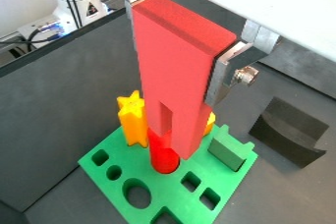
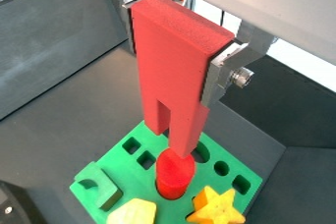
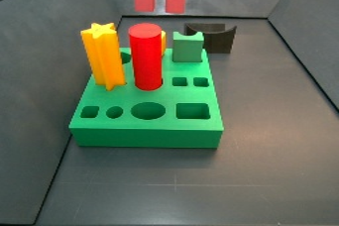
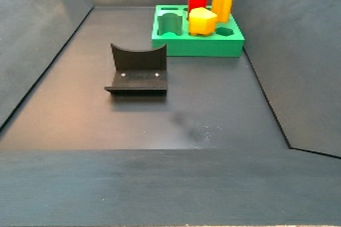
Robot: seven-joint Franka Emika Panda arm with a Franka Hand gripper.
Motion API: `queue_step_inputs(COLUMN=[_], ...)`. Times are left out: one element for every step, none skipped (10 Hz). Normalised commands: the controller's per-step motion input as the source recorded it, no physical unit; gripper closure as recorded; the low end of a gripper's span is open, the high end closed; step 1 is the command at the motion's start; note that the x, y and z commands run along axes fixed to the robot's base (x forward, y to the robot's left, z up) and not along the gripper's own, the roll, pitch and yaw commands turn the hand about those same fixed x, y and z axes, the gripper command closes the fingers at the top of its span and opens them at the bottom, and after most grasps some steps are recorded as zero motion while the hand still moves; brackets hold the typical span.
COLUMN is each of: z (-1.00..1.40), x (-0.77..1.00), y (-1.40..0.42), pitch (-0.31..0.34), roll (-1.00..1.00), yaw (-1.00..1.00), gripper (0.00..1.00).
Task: Pick up the double-square object. Move up. Move to above the board. Insert the double-square object.
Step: Insert the double-square object.
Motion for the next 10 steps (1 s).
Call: queue_step_inputs(z=[0.0, 0.0, -0.1, -0.02, 0.0, 0.0, 0.0, -0.08, -0.29, -0.44], x=[0.0, 0.08, 0.97, 1.0, 1.0, 1.0, 1.0, 1.0, 1.0, 1.0], y=[0.02, 0.0, 0.0, 0.0, 0.0, 0.0, 0.0, 0.0, 0.06, 0.06], pitch=[0.0, 0.0, 0.074, 0.017, 0.0, 0.0, 0.01, 0.044, 0.071, 0.081], roll=[0.0, 0.0, 0.0, -0.02, -0.04, -0.03, 0.0, 0.0, 0.04, 0.09], yaw=[0.0, 0.01, 0.01, 0.0, 0.0, 0.0, 0.0, 0.0, 0.0, 0.0], gripper=[1.0, 1.0, 1.0, 1.0, 1.0, 1.0, 1.0, 1.0, 1.0, 1.0])
